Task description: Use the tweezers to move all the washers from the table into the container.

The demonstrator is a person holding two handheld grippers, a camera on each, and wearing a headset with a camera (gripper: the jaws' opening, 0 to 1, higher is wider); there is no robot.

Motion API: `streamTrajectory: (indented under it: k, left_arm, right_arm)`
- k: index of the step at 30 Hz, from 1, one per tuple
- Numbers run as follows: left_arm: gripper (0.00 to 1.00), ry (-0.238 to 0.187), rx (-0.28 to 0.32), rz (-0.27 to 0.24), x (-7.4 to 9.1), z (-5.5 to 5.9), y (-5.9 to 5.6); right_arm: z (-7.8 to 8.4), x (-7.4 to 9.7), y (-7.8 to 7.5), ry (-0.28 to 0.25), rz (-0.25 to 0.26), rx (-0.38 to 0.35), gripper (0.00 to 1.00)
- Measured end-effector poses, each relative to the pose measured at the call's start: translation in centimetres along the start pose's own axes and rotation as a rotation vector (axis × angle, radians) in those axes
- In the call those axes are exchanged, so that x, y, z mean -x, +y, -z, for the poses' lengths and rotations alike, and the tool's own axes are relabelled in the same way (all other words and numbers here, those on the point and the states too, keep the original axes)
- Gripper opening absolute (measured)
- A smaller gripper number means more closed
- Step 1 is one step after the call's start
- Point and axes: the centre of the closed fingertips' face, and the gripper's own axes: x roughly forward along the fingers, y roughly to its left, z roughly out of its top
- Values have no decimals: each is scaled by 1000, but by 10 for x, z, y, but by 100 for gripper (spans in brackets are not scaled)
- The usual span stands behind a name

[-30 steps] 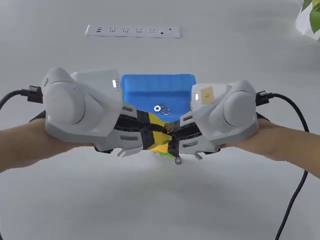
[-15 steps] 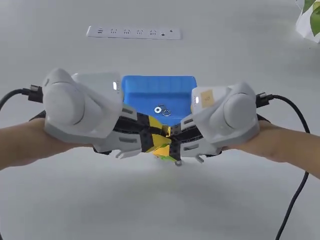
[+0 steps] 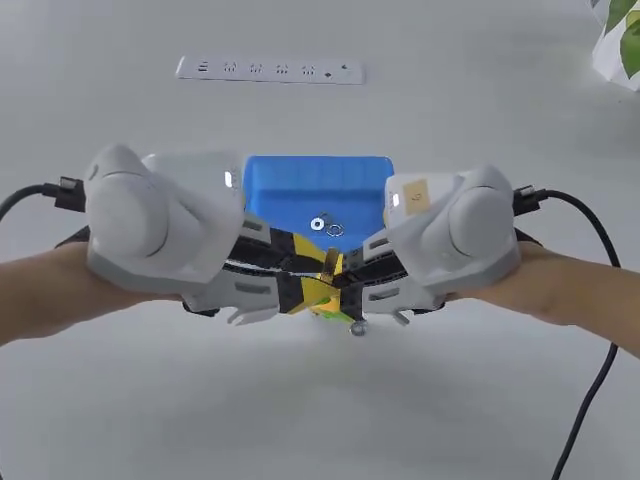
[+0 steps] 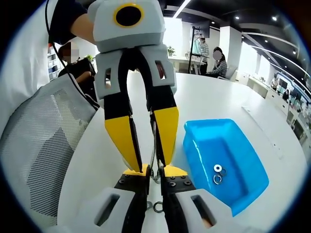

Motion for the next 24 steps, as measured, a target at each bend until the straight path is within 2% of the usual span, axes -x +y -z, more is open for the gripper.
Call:
streamTrajectory:
  k: [7, 9, 12, 17, 19, 22, 24]
  left_arm:
    - [20, 5, 5, -16, 3, 0, 3]
    - [20, 23, 49, -29, 6, 4, 6]
    - [23, 9, 119, -39, 14, 2, 6]
    - [39, 20, 137, -44, 27, 5, 2]
    - [46, 29, 165, -39, 33, 9, -2]
    - [48, 31, 172, -36, 40, 12, -6]
    - [53, 32, 202, -24, 44, 14, -10]
  right_arm:
    - [-1, 2, 0, 10, 1, 2, 9]
    - [-4, 4, 1, 12, 1, 2, 9]
    - [-7, 7, 1, 17, 5, 1, 9]
    - [-11, 13, 3, 30, 1, 19, 9]
    - [-13, 16, 2, 34, -1, 28, 9]
    - [-16, 20, 2, 40, -7, 34, 9]
    - [-19, 23, 2, 43, -11, 42, 9]
